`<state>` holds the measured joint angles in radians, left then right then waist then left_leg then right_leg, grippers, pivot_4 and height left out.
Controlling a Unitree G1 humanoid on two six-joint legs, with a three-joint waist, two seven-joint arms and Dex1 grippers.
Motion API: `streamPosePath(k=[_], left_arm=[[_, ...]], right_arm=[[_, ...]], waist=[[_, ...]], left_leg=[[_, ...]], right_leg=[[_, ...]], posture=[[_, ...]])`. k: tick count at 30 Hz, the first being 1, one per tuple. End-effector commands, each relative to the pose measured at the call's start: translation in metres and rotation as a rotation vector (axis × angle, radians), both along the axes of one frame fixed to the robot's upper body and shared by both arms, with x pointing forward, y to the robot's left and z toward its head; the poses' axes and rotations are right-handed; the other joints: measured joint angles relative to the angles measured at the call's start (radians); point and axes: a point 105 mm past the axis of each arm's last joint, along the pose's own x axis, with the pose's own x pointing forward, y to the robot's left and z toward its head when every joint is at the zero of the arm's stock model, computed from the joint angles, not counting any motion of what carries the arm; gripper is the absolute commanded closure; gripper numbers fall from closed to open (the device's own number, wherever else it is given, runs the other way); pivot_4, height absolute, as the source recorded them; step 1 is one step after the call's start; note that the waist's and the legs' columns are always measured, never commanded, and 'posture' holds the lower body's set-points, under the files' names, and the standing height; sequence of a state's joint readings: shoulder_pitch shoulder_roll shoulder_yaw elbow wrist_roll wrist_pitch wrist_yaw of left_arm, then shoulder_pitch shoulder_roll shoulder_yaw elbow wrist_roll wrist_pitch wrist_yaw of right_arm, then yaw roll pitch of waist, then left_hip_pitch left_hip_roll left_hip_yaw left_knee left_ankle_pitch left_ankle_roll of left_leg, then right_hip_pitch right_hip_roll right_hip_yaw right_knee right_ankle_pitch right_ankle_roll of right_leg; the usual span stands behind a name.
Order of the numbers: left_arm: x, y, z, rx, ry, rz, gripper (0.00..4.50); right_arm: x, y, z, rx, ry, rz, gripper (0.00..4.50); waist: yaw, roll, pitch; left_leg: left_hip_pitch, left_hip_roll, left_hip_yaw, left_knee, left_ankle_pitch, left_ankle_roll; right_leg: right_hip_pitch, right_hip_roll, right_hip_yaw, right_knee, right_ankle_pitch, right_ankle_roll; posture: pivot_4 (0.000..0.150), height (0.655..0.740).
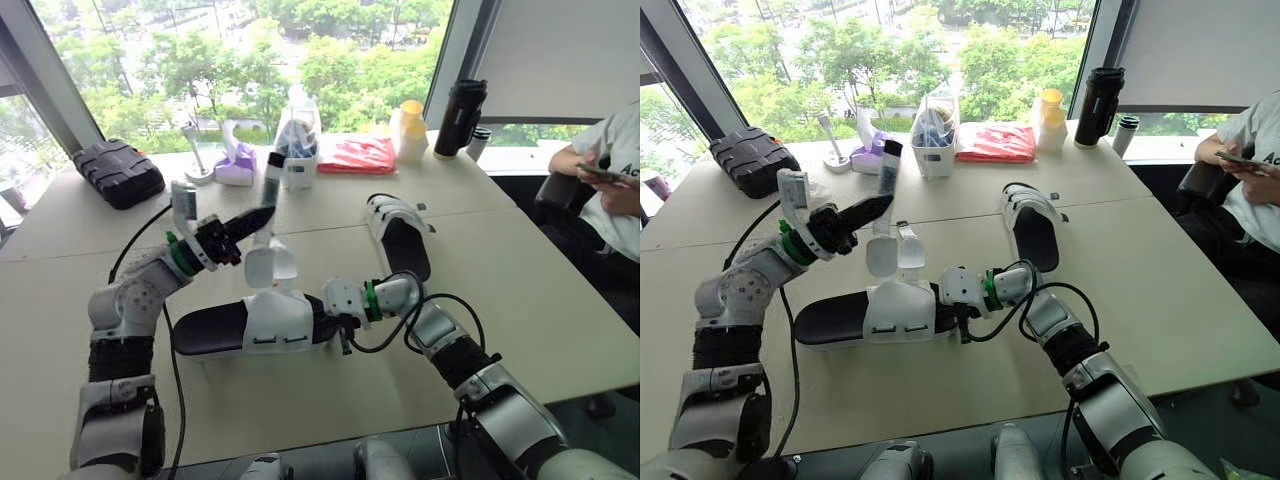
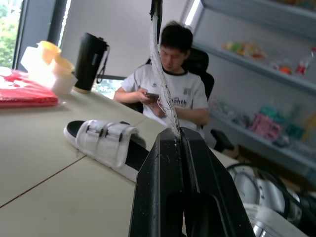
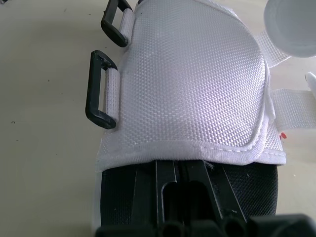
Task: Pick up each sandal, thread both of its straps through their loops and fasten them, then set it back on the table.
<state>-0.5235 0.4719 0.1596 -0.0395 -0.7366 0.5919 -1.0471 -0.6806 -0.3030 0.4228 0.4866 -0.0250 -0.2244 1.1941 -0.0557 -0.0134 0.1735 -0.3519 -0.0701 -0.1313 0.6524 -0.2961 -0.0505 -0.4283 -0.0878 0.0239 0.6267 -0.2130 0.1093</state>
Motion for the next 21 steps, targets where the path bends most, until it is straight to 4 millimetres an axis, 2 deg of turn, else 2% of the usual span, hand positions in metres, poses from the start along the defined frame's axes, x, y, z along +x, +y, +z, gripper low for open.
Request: streamPosePath(k=[1,5,8,12,15,18,20,21], left_arm=[[-0.046,-0.018,-0.007,0.258,-0.240,-0.197,4.46],[-0.069,-0.017,-0.023,0.404,-0.380,-0.276,4.46],[-0.085,-0.002,-0.044,0.591,-0.535,-0.367,4.46],[-0.087,0.013,-0.060,0.715,-0.646,-0.411,4.46],[-0.082,0.023,-0.067,0.783,-0.661,-0.416,3.67],[-0.078,0.032,-0.070,0.812,-0.667,-0.389,2.22],[-0.077,0.036,-0.068,0.802,-0.660,-0.347,1.08],[-0.077,0.039,-0.068,0.810,-0.647,-0.329,0.67]], right_arm=[[-0.001,-0.005,-0.016,-0.065,0.035,-0.009,4.50],[-0.002,-0.006,-0.019,-0.078,0.033,0.001,4.50],[-0.002,-0.006,-0.021,-0.080,0.034,0.006,4.50],[-0.001,-0.005,-0.021,-0.082,0.030,0.009,4.50],[-0.001,-0.004,-0.022,-0.086,0.026,0.015,4.50],[0.000,-0.004,-0.022,-0.087,0.021,0.018,4.50],[0.000,-0.004,-0.022,-0.088,0.018,0.021,4.50],[0.000,-0.004,-0.023,-0.090,0.016,0.023,4.50]], waist=[[-0.001,0.000,0.000],[0.007,0.000,0.000],[0.008,0.001,0.000],[0.013,0.001,0.000],[0.011,0.001,0.000],[0.011,0.001,0.000],[0.011,0.001,0.000],[0.010,0.001,0.000]], left_leg=[[0.001,0.000,0.001,-0.002,0.000,0.000],[0.001,0.001,0.001,-0.004,0.000,0.000],[0.001,0.002,0.002,-0.004,0.000,0.000],[0.000,0.009,0.004,-0.005,0.000,0.000],[0.000,0.011,0.007,-0.005,0.000,0.000],[0.001,0.012,0.009,-0.005,0.000,0.000],[0.001,0.013,0.009,-0.005,0.000,0.000],[0.001,0.013,0.009,-0.005,0.000,0.000]], right_leg=[[0.000,0.000,0.000,-0.001,0.000,0.000],[0.000,0.000,0.000,-0.002,0.000,-0.001],[0.001,0.002,0.000,-0.005,0.000,-0.003],[0.001,0.006,0.000,-0.009,0.001,-0.008],[0.001,0.008,-0.001,-0.010,0.002,-0.010],[0.001,0.009,-0.001,-0.010,0.002,-0.010],[0.001,0.009,-0.001,-0.010,0.002,-0.009],[0.001,0.009,-0.001,-0.010,0.002,-0.009]], posture=[[0.150,0.7400],[0.150,0.7400],[0.150,0.7400],[0.150,0.7400],[0.150,0.7400],[0.150,0.7400],[0.150,0.7400],[0.150,0.7400]])
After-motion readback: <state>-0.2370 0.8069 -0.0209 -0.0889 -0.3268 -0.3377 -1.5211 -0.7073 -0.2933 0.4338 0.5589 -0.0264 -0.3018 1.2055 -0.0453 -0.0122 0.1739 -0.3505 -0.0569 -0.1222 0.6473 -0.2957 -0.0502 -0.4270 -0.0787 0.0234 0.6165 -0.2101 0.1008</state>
